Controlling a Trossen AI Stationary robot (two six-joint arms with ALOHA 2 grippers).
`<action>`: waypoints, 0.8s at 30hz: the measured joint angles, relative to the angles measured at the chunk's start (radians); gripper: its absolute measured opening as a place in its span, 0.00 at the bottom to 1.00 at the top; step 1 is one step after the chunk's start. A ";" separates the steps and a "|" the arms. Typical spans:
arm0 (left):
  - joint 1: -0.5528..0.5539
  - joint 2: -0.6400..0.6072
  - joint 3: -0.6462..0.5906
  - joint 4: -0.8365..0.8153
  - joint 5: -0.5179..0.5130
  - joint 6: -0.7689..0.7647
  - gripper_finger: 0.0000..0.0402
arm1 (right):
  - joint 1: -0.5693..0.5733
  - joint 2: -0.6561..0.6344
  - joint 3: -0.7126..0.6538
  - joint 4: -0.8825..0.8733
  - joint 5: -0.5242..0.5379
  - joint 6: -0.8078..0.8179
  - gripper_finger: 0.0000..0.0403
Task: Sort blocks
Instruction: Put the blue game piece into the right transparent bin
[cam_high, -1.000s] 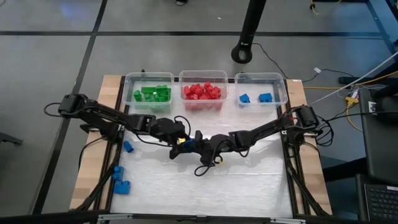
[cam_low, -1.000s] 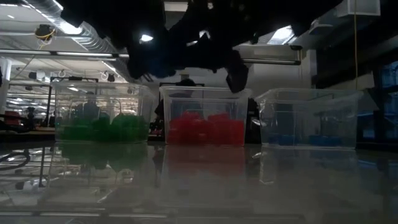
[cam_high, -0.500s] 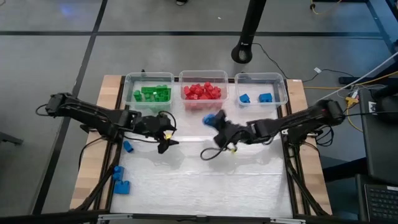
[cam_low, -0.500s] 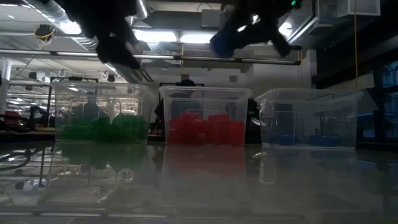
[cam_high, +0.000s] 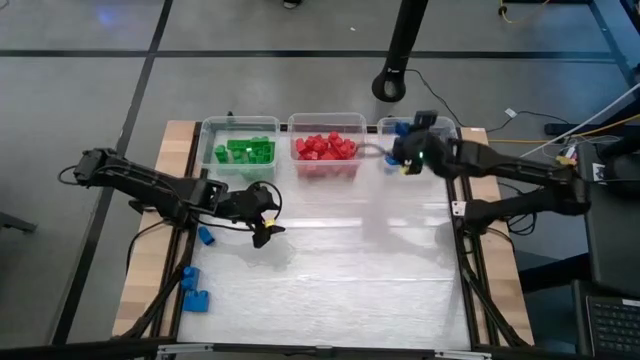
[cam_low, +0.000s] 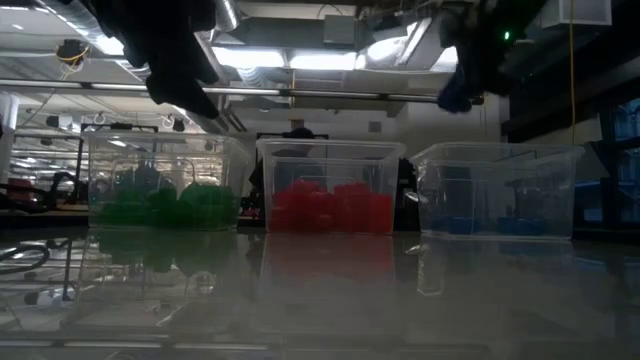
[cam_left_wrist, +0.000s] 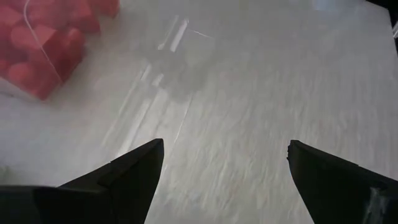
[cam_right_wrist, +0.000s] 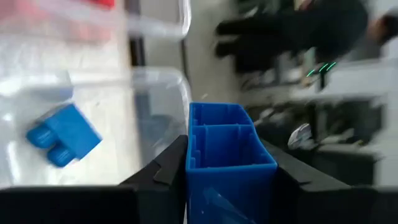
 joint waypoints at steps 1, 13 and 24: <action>-0.001 0.000 0.000 -0.001 0.000 -0.001 0.81 | -0.043 0.000 -0.009 0.001 -0.035 0.011 0.35; -0.008 0.000 0.000 -0.018 0.000 -0.023 0.81 | -0.276 0.051 -0.066 0.041 -0.270 0.088 0.57; -0.007 0.000 0.000 -0.255 0.000 -0.172 0.81 | -0.274 -0.075 -0.065 -0.043 -0.434 0.119 0.78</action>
